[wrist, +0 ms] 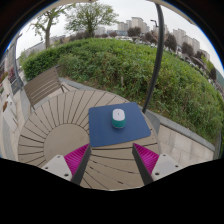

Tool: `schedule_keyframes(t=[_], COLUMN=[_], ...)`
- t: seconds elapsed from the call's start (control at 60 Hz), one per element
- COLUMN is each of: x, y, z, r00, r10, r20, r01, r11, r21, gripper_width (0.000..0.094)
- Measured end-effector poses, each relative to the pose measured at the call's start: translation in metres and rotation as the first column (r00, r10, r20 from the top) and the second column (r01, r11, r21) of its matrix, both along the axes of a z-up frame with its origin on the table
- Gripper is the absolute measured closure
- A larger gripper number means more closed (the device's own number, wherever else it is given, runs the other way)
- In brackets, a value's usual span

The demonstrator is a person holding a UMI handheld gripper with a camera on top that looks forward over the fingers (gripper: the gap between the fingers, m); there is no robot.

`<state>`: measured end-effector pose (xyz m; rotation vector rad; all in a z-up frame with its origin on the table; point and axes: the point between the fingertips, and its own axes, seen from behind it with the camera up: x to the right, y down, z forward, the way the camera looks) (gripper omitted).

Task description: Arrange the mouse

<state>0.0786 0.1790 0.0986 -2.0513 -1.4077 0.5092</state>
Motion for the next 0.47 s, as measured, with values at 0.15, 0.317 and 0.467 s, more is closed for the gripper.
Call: schedule_keyframes(t=[0.15,0.317,0.467], x=[0.072,0.101,0.098], y=[-0.047,-0.078,-0.088], z=[0.018,0.024,0.024], r00=[0.998,0.996,0.995], r10=[0.049,0.075,0.095], r20=[0.043,0.042,0.041], r01=[-0.050,-0.074,-0.095], r11=[0.999,0.997,0.995], r21=[0.008,-0.016,0.001], gripper_width=[0.0089,0.0088,0.0088])
